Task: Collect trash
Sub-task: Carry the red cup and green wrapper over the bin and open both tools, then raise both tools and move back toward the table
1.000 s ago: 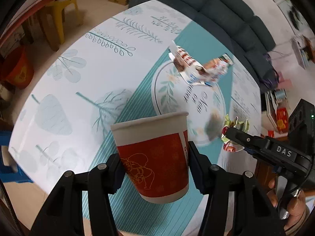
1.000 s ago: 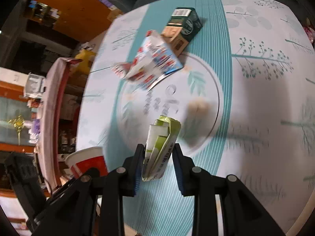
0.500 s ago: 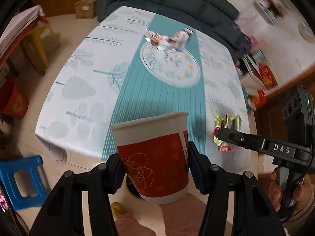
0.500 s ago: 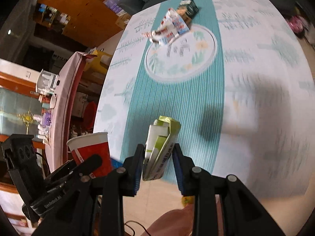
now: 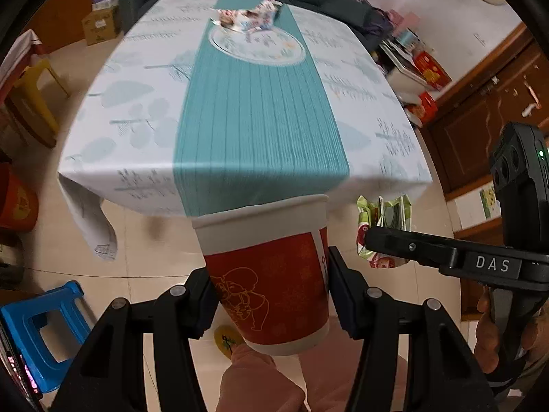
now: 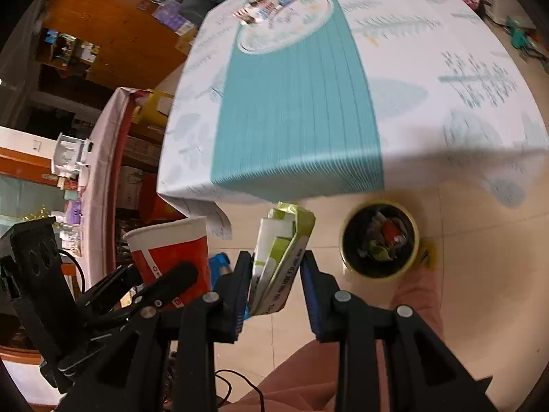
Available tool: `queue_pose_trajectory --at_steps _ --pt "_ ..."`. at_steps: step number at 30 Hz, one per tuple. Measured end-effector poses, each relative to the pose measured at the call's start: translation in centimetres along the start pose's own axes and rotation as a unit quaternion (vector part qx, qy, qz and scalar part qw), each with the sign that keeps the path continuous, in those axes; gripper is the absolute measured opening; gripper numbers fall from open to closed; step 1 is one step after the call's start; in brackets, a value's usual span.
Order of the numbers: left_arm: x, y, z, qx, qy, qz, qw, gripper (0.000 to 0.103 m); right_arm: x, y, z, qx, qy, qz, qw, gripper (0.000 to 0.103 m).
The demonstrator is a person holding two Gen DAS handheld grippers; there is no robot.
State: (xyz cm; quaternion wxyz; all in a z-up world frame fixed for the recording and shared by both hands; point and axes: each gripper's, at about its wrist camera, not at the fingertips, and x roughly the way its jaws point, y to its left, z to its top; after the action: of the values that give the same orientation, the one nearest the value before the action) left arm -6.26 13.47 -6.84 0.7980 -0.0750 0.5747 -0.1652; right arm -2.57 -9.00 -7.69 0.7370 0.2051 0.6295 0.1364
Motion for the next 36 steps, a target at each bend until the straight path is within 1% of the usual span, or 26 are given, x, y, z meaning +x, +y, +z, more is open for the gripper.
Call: queue_pose_trajectory --at_steps 4,8,11,15,22,25,29,31,34,36 --pt "2.1 -0.4 -1.2 0.008 0.005 -0.004 0.9999 0.055 1.1 -1.1 -1.5 0.001 0.006 -0.020 1.000 0.029" --pt "5.4 -0.3 -2.1 0.005 0.013 -0.003 0.9999 0.055 4.1 -2.8 -2.7 -0.005 0.022 -0.040 0.999 0.029" --pt "9.0 0.3 -3.0 0.000 0.021 -0.001 0.9998 0.055 7.1 -4.8 -3.2 -0.012 0.028 -0.059 0.998 0.029" --pt "15.0 1.4 -4.4 -0.013 0.034 0.002 0.9993 0.055 11.3 -7.9 -3.7 -0.019 0.029 -0.082 0.996 0.029" --pt "24.4 2.9 -6.2 -0.021 0.044 0.007 0.9988 0.055 18.6 -14.2 -4.3 -0.003 0.039 -0.089 0.995 0.029" --pt "27.7 3.3 -6.9 -0.018 0.051 0.015 0.9984 0.056 21.8 -16.8 -4.4 0.003 0.043 -0.089 0.995 0.029" --pt "32.0 4.3 -7.7 -0.018 0.068 0.022 0.9973 0.057 24.7 -19.2 -4.5 0.009 0.041 -0.090 0.995 0.029" --pt "33.5 4.6 -7.7 -0.017 0.069 0.027 0.9971 0.059 25.9 -20.2 -4.4 0.014 0.040 -0.090 0.995 0.029" --pt "35.4 5.1 -7.8 -0.024 0.079 0.013 0.9965 0.068 27.5 -21.3 -4.0 0.019 0.042 -0.092 0.995 0.030" --pt "36.2 5.3 -7.7 -0.028 0.082 0.010 0.9962 0.090 28.6 -22.1 -3.8 0.019 0.043 -0.093 0.995 0.031"
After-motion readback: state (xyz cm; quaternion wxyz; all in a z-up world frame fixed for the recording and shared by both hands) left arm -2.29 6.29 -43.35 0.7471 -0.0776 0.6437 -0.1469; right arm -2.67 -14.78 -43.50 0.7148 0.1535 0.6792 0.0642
